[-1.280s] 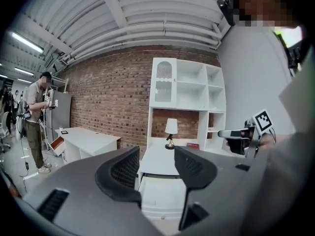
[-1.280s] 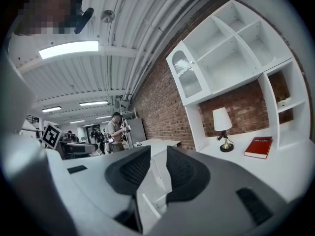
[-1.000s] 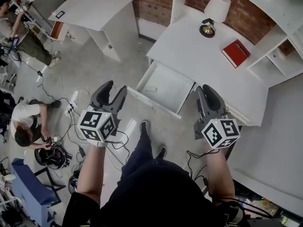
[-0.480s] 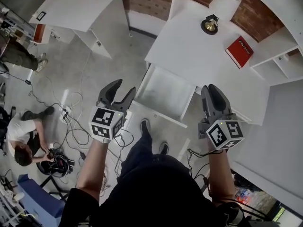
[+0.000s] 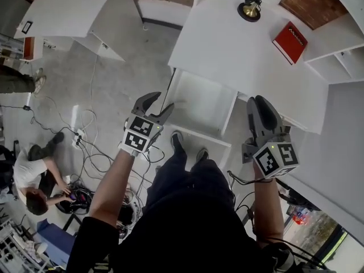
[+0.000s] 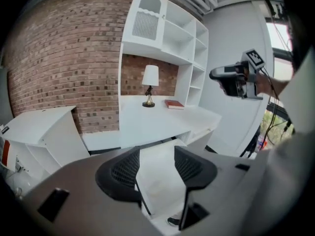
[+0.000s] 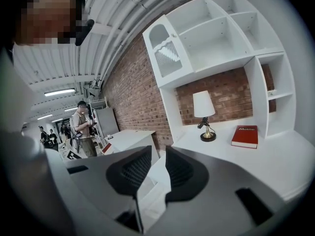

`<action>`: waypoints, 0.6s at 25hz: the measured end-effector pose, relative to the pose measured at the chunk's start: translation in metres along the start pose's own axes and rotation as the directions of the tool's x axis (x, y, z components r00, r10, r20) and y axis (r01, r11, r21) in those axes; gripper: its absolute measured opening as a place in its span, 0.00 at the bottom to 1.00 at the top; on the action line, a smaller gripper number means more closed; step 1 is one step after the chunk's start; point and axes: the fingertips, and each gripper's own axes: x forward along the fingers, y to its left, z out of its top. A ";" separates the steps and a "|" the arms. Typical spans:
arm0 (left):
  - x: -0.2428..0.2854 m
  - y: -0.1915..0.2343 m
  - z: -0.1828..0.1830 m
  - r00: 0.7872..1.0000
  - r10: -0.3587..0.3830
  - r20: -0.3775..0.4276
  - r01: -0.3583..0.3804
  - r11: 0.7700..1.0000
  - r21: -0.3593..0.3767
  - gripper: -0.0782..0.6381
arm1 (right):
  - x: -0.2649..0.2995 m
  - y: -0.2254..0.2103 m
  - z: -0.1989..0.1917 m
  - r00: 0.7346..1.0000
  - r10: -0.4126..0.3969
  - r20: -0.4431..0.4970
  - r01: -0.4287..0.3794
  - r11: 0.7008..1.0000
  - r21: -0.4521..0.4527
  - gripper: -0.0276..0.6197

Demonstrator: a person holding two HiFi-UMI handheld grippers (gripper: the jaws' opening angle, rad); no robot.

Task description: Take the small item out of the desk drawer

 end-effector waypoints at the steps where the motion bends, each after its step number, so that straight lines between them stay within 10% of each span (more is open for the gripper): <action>1: 0.010 0.000 -0.007 1.000 -0.010 -0.025 0.010 1.000 0.021 0.41 | 0.002 -0.005 -0.004 1.000 -0.006 -0.011 0.006 1.000 0.007 0.18; 10: 0.087 -0.001 -0.058 0.972 -0.039 -0.233 0.080 0.982 0.171 0.41 | 0.024 -0.052 -0.039 0.998 -0.002 -0.060 0.007 0.997 0.081 0.17; 15: 0.128 -0.010 -0.096 0.918 -0.046 -0.395 0.188 0.926 0.329 0.41 | 0.036 -0.082 -0.053 0.997 -0.011 -0.080 0.020 0.993 0.115 0.16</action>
